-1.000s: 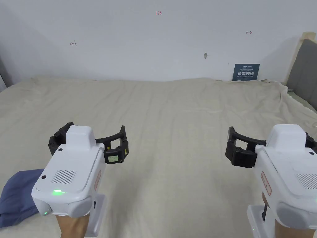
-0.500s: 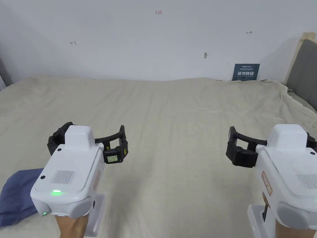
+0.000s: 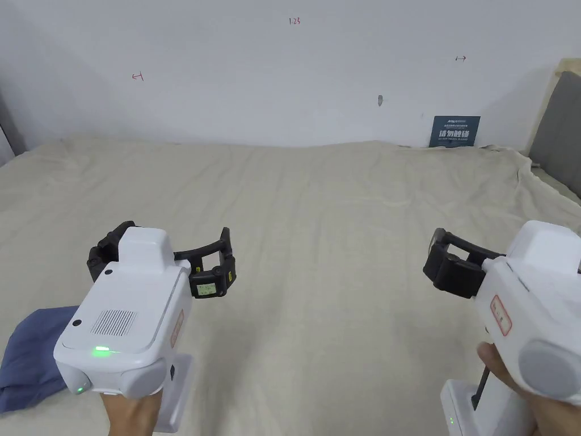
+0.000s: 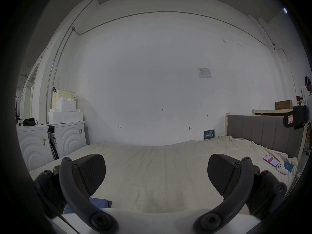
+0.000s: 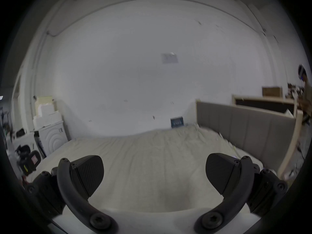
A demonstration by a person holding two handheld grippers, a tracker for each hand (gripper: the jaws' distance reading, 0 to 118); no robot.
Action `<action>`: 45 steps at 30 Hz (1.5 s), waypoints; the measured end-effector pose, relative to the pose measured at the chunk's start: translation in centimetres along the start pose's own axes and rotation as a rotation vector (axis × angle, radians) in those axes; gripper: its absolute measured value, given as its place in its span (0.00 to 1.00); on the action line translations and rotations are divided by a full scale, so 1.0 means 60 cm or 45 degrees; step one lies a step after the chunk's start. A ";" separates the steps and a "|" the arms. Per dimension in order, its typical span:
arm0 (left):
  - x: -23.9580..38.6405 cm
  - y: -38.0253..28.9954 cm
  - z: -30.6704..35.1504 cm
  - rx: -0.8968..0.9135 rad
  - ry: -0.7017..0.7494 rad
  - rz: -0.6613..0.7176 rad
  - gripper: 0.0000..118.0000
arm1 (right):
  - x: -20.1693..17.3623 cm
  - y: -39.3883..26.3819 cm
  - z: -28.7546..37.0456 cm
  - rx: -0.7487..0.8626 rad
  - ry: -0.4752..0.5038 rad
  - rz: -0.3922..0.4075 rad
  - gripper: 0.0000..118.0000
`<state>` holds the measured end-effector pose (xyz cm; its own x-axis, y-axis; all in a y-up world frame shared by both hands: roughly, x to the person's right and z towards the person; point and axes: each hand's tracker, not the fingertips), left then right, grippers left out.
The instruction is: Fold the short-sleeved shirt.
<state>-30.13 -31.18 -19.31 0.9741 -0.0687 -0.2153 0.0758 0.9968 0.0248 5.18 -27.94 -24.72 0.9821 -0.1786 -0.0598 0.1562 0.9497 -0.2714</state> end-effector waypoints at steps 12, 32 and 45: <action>0.001 0.003 0.003 0.003 0.000 0.009 1.00 | 0.007 0.024 -0.036 -0.514 -0.199 -0.047 0.99; 0.003 0.007 0.008 0.021 0.007 0.005 1.00 | -0.009 0.019 0.008 -0.158 -0.085 0.062 0.99; 0.012 0.002 0.010 0.023 0.009 -0.002 1.00 | -0.003 -0.020 0.013 0.276 -0.030 0.251 1.00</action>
<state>-29.28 -31.16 -18.90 0.9724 -0.0697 -0.2225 0.0810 0.9958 0.0420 4.91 -28.85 -23.61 0.9975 0.0185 -0.0679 -0.0215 0.9988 -0.0448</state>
